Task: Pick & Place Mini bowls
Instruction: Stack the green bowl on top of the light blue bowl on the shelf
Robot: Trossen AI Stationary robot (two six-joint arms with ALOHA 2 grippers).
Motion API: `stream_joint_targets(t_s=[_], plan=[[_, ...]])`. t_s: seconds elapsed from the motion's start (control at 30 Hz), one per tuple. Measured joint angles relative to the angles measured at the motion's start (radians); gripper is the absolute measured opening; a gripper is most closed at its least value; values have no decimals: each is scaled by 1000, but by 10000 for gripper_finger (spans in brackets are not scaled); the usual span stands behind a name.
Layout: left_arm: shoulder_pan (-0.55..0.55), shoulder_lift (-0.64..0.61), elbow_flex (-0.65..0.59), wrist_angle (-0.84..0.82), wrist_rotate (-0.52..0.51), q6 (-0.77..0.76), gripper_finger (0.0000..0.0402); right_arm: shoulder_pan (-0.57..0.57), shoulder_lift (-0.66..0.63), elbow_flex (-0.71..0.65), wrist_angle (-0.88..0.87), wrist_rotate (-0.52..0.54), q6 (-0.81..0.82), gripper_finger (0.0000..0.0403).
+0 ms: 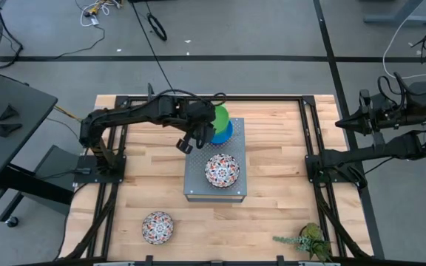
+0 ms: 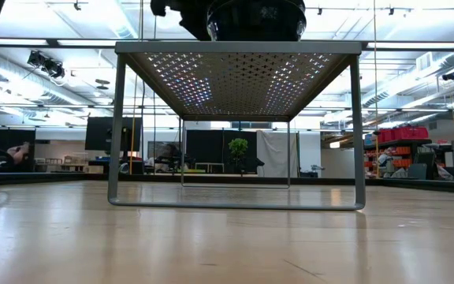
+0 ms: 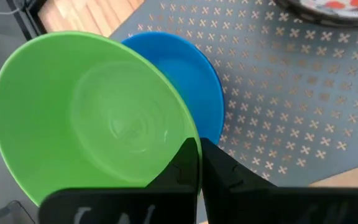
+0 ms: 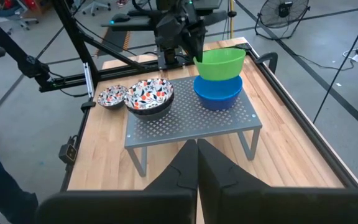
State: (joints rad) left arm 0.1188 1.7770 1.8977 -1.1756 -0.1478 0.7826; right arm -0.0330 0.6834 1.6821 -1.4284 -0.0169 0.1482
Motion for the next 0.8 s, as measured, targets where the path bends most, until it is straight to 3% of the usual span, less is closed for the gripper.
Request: stream_joint_targets(t_s=[0.43,0.8], plan=[[13,60,0,15,13,14,8,0,0,0,0,0,0,3],[13,58,0,23,11,15,68,0,0,0,0,0,0,3]])
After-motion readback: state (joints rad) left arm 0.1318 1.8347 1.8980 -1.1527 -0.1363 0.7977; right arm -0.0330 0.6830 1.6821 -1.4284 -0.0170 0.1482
